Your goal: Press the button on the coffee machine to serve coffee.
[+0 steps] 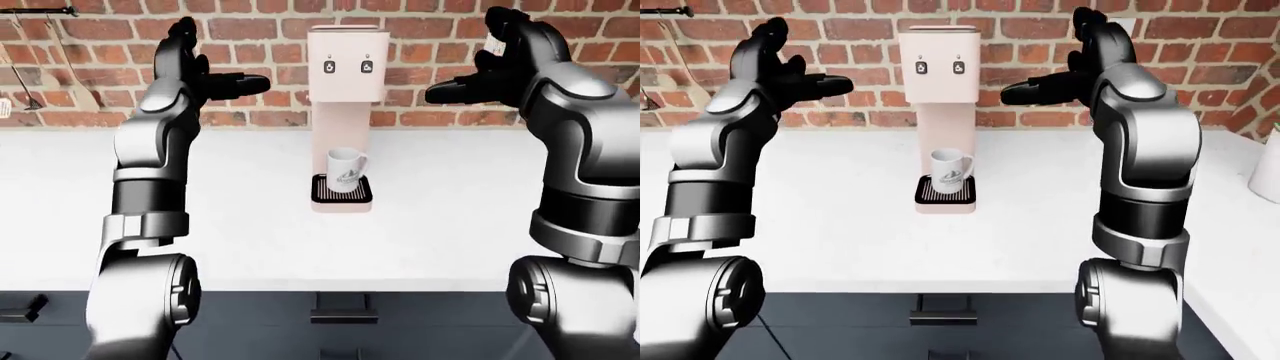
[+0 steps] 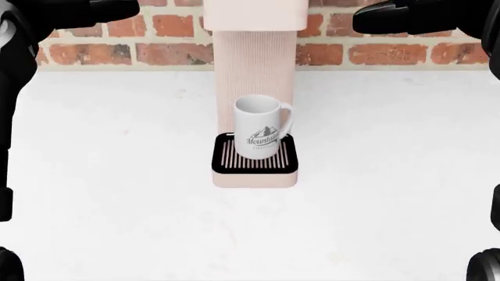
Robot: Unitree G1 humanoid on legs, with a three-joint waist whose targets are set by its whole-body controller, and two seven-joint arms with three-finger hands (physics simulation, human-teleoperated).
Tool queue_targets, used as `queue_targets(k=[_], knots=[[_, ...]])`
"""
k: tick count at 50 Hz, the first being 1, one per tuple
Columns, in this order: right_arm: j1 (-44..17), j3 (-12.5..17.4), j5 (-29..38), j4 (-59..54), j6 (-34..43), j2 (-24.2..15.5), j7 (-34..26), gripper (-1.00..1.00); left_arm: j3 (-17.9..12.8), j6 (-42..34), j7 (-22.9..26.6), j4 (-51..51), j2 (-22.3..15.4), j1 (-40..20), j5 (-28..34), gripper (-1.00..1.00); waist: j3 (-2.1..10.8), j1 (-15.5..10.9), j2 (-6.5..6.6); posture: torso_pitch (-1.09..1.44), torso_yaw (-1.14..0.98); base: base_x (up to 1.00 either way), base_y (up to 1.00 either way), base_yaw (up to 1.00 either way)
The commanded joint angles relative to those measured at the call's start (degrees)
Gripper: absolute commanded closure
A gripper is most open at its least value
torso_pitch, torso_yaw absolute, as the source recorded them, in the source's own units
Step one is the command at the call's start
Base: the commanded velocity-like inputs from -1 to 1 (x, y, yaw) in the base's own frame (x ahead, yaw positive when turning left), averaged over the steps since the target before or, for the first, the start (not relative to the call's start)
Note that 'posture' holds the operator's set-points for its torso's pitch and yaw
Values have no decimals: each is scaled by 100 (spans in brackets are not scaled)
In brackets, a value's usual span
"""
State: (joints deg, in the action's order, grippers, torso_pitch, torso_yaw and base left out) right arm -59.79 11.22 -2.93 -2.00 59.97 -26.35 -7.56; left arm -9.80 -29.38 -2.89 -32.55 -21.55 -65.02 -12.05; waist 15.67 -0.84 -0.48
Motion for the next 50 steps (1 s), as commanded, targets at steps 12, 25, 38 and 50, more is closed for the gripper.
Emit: queue_targets(k=[12, 25, 38, 50], knots=[[-238, 59, -52, 190, -37, -81, 72, -100, -10, 122, 33, 211, -11, -181, -44, -100, 352, -34, -7, -54, 0, 0, 0, 0], [-272, 8, -23, 83, -72, -65, 77, -100, -30, 308, 9, 16, -34, -226, -48, -100, 572, -51, -7, -61, 0, 0, 0, 0], [-333, -19, 65, -107, -207, -58, 17, -100, -58, -446, 275, 1313, -22, 83, -470, -100, 593, -49, 7, -61, 0, 0, 0, 0], [-281, -4, 78, -45, -183, -27, 45, -100, -120, -1708, 86, 2998, 147, 586, -921, -100, 592, -48, 30, -61, 0, 0, 0, 0]])
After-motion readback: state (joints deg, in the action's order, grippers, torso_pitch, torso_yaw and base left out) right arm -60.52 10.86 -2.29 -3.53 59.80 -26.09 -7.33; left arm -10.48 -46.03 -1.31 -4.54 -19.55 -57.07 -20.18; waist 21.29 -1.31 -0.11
